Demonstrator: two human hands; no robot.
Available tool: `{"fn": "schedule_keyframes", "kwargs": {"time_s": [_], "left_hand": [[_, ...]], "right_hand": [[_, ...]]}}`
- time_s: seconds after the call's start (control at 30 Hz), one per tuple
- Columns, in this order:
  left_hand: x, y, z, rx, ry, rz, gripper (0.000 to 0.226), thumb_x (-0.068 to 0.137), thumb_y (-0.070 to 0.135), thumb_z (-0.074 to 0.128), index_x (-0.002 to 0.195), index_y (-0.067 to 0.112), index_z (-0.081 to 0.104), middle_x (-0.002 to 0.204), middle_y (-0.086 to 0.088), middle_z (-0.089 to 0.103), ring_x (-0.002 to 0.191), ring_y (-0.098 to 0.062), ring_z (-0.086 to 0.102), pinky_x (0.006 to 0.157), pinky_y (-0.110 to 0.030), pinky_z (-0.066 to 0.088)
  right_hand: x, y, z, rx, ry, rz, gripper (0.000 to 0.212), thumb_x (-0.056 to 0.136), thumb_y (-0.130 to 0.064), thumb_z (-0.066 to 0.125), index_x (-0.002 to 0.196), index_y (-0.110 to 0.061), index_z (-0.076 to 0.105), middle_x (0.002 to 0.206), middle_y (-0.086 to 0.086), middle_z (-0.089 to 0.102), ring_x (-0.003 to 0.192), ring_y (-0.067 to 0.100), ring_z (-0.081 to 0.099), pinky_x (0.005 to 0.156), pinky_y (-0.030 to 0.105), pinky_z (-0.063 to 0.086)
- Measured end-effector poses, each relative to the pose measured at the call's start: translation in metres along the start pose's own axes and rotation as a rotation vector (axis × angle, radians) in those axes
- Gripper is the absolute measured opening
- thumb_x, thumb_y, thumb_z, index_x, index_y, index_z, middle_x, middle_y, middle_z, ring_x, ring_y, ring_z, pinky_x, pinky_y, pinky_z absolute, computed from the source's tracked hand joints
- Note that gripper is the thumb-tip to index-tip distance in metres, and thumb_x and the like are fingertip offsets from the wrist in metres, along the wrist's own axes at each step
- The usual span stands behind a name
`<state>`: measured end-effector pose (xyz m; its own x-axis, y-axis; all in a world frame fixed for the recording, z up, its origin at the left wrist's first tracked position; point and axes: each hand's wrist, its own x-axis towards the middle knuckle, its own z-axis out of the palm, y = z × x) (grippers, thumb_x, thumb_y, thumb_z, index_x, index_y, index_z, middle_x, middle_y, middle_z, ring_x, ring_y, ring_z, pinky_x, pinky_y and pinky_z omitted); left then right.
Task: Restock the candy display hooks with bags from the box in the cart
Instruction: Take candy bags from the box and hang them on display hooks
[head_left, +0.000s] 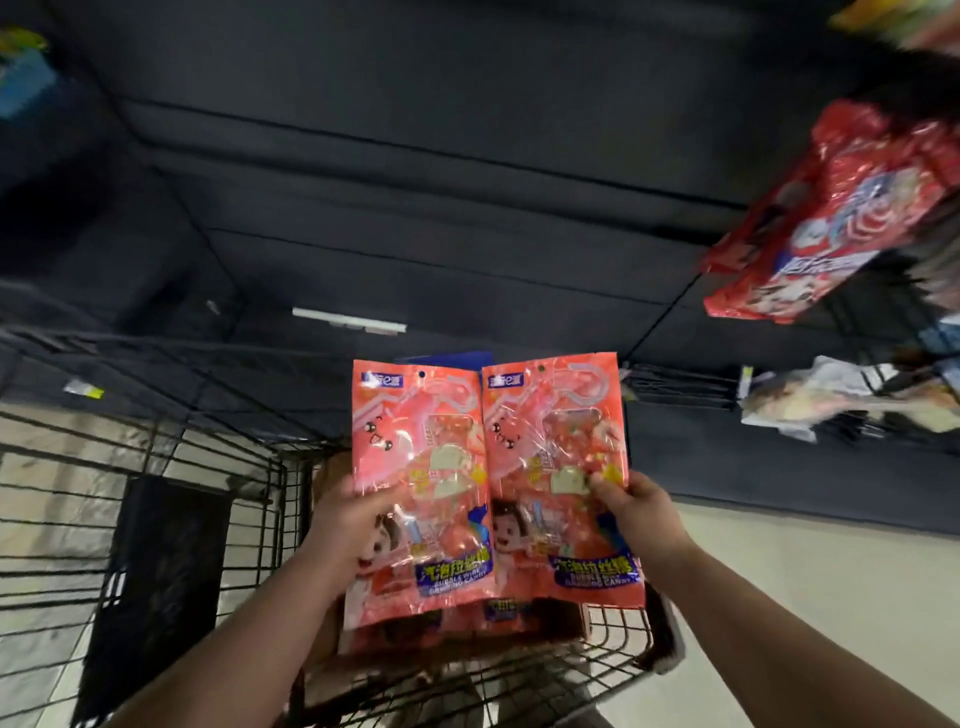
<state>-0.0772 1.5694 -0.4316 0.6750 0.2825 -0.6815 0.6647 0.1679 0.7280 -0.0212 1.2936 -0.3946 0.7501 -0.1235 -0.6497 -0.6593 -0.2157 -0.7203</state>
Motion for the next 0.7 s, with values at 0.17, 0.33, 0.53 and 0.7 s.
{"fn": "schedule_keyframes", "kwargs": {"time_s": [0.17, 0.33, 0.53, 0.7], "left_hand": [[-0.011, 0.025, 0.021, -0.035, -0.039, 0.057, 0.031, 0.074, 0.011, 0.076, 0.103, 0.003, 0.066, 0.079, -0.016, 0.068, 0.061, -0.025, 0.058, 0.057, -0.027, 0.039], [-0.031, 0.050, 0.057, -0.024, -0.111, 0.147, 0.019, 0.078, 0.006, 0.072, 0.096, 0.007, 0.065, 0.090, -0.016, 0.068, 0.073, -0.027, 0.060, 0.058, -0.028, 0.040], [-0.064, 0.071, 0.128, 0.005, -0.231, 0.218, 0.016, 0.083, 0.003, 0.070, 0.096, 0.011, 0.065, 0.093, -0.016, 0.069, 0.081, -0.028, 0.059, 0.068, -0.033, 0.043], [-0.114, 0.069, 0.207, 0.037, -0.307, 0.264, 0.019, 0.082, -0.003, 0.067, 0.086, 0.015, 0.063, 0.079, -0.005, 0.068, 0.071, -0.023, 0.061, 0.063, -0.030, 0.045]], "right_hand": [[-0.018, -0.010, -0.034, 0.075, 0.077, -0.036, 0.015, 0.092, -0.029, 0.061, 0.098, -0.015, 0.063, 0.091, 0.009, 0.071, 0.082, 0.028, 0.069, 0.080, 0.047, 0.057], [-0.042, -0.013, -0.079, 0.158, 0.146, -0.090, 0.019, 0.093, -0.030, 0.059, 0.101, -0.013, 0.062, 0.093, 0.011, 0.071, 0.083, 0.031, 0.068, 0.075, 0.043, 0.057], [-0.075, 0.000, -0.153, 0.253, 0.285, -0.143, 0.018, 0.092, -0.030, 0.060, 0.098, -0.013, 0.062, 0.092, 0.010, 0.070, 0.083, 0.030, 0.066, 0.084, 0.048, 0.055], [-0.109, 0.031, -0.231, 0.313, 0.377, -0.167, 0.015, 0.092, -0.033, 0.059, 0.093, -0.019, 0.062, 0.097, 0.012, 0.071, 0.093, 0.035, 0.068, 0.088, 0.053, 0.053]]}}
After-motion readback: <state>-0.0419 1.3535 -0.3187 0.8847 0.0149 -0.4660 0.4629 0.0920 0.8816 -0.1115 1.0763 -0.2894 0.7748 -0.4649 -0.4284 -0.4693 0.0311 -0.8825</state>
